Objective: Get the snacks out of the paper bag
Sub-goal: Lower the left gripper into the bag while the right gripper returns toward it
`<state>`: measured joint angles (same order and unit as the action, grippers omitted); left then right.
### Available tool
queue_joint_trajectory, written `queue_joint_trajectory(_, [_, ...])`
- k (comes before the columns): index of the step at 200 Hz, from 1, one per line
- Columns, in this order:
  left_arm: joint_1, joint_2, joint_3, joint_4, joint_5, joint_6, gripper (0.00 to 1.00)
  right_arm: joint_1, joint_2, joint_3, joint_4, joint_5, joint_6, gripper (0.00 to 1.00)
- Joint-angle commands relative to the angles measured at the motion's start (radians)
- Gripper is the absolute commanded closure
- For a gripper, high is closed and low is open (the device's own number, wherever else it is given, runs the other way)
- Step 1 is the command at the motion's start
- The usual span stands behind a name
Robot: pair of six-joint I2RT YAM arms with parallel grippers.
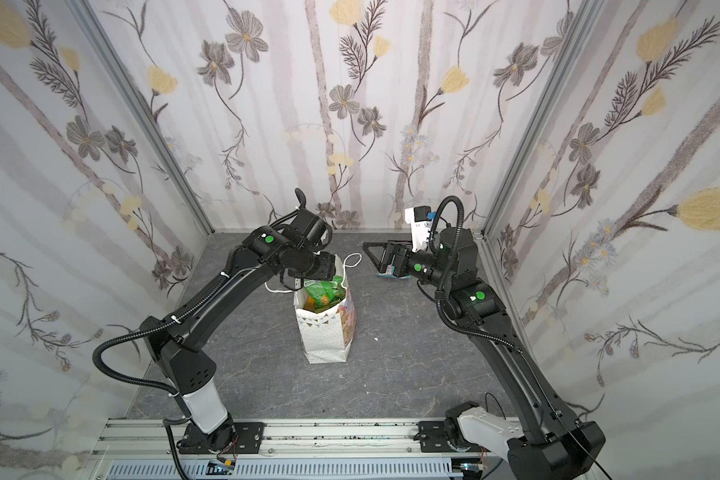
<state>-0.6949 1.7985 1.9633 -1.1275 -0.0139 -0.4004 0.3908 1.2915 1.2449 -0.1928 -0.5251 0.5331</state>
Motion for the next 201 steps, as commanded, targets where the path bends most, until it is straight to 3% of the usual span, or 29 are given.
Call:
queue_joint_trajectory(1, [-0.007,0.026,0.007,-0.058,0.033,-0.024,0.33,0.008,-0.006,-0.006,-0.030,-0.009,-0.022,0.01])
queue_joint_trajectory(97, [-0.042,0.098,-0.035,-0.065,0.060,-0.030,0.32,0.014,-0.013,-0.018,-0.045,0.007,-0.041,0.01])
queue_joint_trajectory(165, [-0.045,0.067,-0.157,0.002,-0.014,-0.085,0.28,0.017,-0.005,-0.019,-0.050,0.004,-0.042,0.01])
queue_joint_trajectory(201, [-0.044,0.073,-0.198,0.032,0.047,-0.089,0.24,0.019,-0.001,-0.009,-0.053,0.007,-0.045,0.01])
